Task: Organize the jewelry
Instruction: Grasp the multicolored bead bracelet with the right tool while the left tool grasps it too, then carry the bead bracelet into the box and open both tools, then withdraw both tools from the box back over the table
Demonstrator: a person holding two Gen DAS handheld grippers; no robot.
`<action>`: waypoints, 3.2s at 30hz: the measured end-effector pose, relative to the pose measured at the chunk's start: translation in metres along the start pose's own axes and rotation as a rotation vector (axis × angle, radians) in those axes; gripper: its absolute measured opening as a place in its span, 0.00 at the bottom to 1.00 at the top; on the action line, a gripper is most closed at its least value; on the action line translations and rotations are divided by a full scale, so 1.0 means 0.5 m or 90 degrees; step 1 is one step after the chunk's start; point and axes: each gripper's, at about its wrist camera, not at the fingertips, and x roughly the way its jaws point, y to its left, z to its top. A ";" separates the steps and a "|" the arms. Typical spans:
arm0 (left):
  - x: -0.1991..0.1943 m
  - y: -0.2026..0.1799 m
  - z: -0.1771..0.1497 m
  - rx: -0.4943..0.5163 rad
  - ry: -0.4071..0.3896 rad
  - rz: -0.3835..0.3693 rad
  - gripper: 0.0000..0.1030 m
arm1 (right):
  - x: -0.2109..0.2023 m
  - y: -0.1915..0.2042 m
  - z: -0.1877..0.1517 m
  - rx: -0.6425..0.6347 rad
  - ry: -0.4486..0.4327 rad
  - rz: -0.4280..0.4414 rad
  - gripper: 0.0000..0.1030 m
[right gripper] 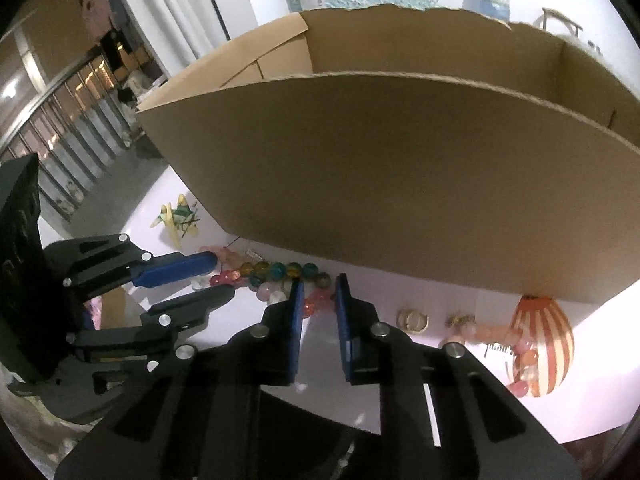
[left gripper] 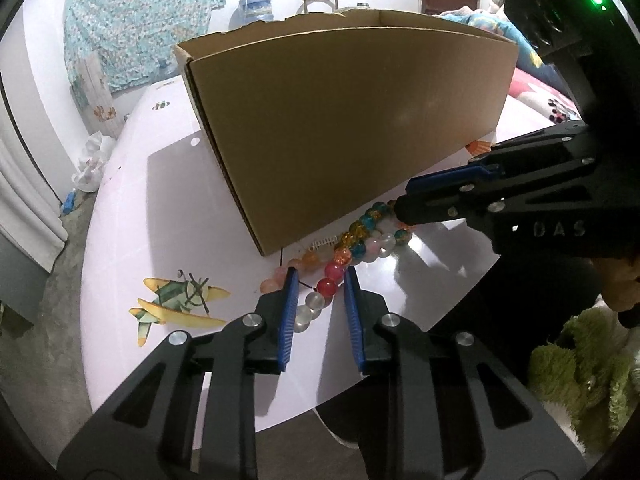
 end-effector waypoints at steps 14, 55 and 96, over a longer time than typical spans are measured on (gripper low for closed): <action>0.003 0.013 -0.003 -0.020 -0.022 -0.020 0.10 | 0.034 0.026 0.041 -0.081 0.064 -0.026 0.15; -0.173 0.042 0.349 -0.006 -0.195 -0.039 0.09 | -0.232 -0.109 0.253 -0.074 -0.167 0.045 0.09; -0.096 0.044 0.024 -0.219 -0.009 0.057 0.88 | -0.236 -0.182 -0.091 0.064 -0.081 -0.132 0.93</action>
